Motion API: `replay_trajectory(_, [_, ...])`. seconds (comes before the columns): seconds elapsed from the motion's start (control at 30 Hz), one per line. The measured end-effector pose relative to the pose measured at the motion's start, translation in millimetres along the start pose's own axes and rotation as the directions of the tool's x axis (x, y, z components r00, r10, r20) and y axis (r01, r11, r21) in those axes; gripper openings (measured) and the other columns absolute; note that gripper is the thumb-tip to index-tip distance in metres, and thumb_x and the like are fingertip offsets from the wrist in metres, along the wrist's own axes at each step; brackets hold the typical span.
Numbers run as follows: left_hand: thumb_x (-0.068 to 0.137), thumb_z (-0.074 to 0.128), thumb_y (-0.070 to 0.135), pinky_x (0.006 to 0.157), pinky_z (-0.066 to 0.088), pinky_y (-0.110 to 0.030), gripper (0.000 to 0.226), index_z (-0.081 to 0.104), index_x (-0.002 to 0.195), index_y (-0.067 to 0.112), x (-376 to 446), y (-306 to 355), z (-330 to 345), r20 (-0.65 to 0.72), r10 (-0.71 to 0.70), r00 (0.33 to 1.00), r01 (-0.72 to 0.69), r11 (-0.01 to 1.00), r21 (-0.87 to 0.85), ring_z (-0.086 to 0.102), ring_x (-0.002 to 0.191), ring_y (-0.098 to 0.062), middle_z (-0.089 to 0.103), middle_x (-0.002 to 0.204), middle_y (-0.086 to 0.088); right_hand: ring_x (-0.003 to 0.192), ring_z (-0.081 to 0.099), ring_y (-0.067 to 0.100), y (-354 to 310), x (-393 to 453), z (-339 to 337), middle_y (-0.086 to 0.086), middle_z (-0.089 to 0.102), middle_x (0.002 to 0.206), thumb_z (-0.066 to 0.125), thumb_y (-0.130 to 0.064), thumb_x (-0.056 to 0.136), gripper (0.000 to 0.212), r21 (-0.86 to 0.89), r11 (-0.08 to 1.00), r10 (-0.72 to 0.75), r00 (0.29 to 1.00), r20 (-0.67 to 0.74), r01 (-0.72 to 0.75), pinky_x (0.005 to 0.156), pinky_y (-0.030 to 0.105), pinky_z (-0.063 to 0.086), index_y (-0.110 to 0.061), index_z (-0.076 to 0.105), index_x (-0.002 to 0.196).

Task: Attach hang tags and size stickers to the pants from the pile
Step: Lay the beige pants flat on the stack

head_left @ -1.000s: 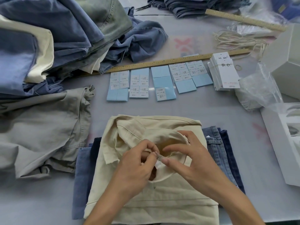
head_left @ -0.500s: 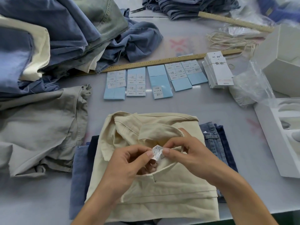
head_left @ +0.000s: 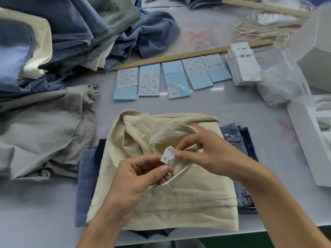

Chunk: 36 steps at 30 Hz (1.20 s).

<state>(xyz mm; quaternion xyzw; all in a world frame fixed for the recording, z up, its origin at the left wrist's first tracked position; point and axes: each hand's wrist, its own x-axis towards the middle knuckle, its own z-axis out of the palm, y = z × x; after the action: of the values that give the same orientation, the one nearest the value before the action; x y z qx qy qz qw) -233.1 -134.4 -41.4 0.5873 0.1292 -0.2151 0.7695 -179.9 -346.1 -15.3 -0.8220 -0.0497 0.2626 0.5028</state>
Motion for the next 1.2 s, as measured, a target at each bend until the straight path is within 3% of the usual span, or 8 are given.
replay_trajectory(0.2, [0.077, 0.081, 0.017, 0.064, 0.057, -0.021, 0.024, 0.081, 0.101, 0.016, -3, -5, -3, -0.172, 0.163, 0.972, -0.153, 0.986, 0.066, 0.071, 0.071, -0.017, 0.077, 0.09, -0.014, 0.083, 0.059, -0.007, -2, -7, 0, -0.019, 0.065, 0.093, 0.076, -0.03, 0.089, 0.008, 0.019, 1.0, 0.003, 1.0, -0.014, -0.003, 0.069, 0.011, 0.042, -0.026, 0.081, 0.084])
replay_trajectory(0.37, [0.085, 0.071, 0.053, 0.075, 0.047, -0.008, 0.041, 0.061, 0.121, 0.038, 20, 16, -44, -0.514, 0.541, 0.666, -0.238, 0.806, 0.542, 0.063, 0.092, -0.004, 0.066, 0.108, 0.007, 0.105, 0.063, 0.008, 9, -32, 13, -0.013, 0.066, 0.112, 0.068, 0.0, 0.092, 0.039, 0.151, 0.985, -0.054, 0.979, -0.195, 0.084, 0.078, 0.022, 0.053, -0.036, 0.075, 0.106])
replay_trajectory(0.47, [0.066, 0.073, 0.079, 0.082, 0.049, -0.024, 0.099, 0.038, 0.147, 0.034, 45, 20, -59, -0.451, 0.317, 0.835, 0.04, 0.781, 0.623, 0.06, 0.101, -0.006, 0.056, 0.114, 0.01, 0.101, 0.068, 0.01, 31, -57, 34, -0.006, 0.064, 0.126, 0.053, 0.019, 0.09, 0.068, 0.313, 0.943, -0.014, 0.95, -0.311, 0.117, 0.071, 0.016, 0.05, -0.035, 0.06, 0.131])
replay_trajectory(0.67, [0.075, 0.067, 0.077, 0.099, 0.044, -0.045, 0.078, 0.049, 0.133, 0.029, 68, 2, -58, -0.452, 0.22, 0.865, 0.368, 0.333, 0.868, 0.047, 0.121, -0.031, 0.048, 0.122, -0.006, 0.097, 0.07, 0.013, 69, -65, 51, -0.008, 0.071, 0.106, 0.066, 0.006, 0.09, 0.052, 0.242, 0.961, 0.215, 0.917, -0.337, -0.136, 0.084, 0.026, 0.056, -0.04, 0.063, 0.114])
replay_trajectory(0.8, [0.078, 0.074, 0.06, 0.06, 0.042, -0.035, 0.041, 0.054, 0.072, 0.026, 57, 6, -84, -0.436, 0.222, 0.872, 0.18, 0.683, 0.708, 0.053, 0.068, -0.018, 0.054, 0.064, 0.01, 0.074, 0.063, 0.016, 48, -47, 36, -0.006, 0.067, 0.078, 0.077, -0.028, 0.088, 0.012, 0.19, 0.979, 0.126, 0.945, -0.303, -0.07, 0.066, 0.025, 0.05, -0.033, 0.067, 0.083])
replay_trajectory(0.93, [0.077, 0.066, 0.065, 0.063, 0.05, -0.033, 0.036, 0.06, 0.092, 0.033, 53, 25, -96, -0.399, 0.436, 0.807, 0.011, 0.665, 0.747, 0.058, 0.067, -0.004, 0.062, 0.079, 0.013, 0.07, 0.059, 0.02, 31, -42, 14, 0.004, 0.064, 0.076, 0.074, -0.016, 0.087, 0.021, 0.215, 0.973, 0.008, 0.916, -0.401, 0.086, 0.061, 0.022, 0.05, -0.035, 0.069, 0.095])
replay_trajectory(1.07, [0.083, 0.081, 0.043, 0.086, 0.054, -0.043, 0.039, 0.063, 0.109, 0.021, 69, 33, -78, -0.341, 0.166, 0.925, 0.146, 0.674, 0.724, 0.067, 0.096, -0.023, 0.069, 0.102, 0.003, 0.066, 0.055, 0.008, 31, -47, 12, -0.008, 0.066, 0.082, 0.073, -0.003, 0.087, 0.032, 0.128, 0.986, -0.049, 0.916, -0.398, 0.109, 0.06, 0.016, 0.046, -0.035, 0.068, 0.091])
replay_trajectory(1.2, [0.078, 0.087, 0.033, 0.057, 0.045, -0.017, 0.035, 0.055, 0.094, 0.033, 44, 61, -45, -0.309, 0.392, 0.866, -0.06, 0.696, 0.715, 0.06, 0.066, -0.002, 0.067, 0.072, 0.018, 0.06, 0.05, 0.004, 50, -44, 9, -0.013, 0.062, 0.072, 0.061, 0.015, 0.083, 0.044, 0.186, 0.983, 0.071, 0.896, -0.439, 0.013, 0.054, 0.011, 0.038, -0.029, 0.063, 0.079])
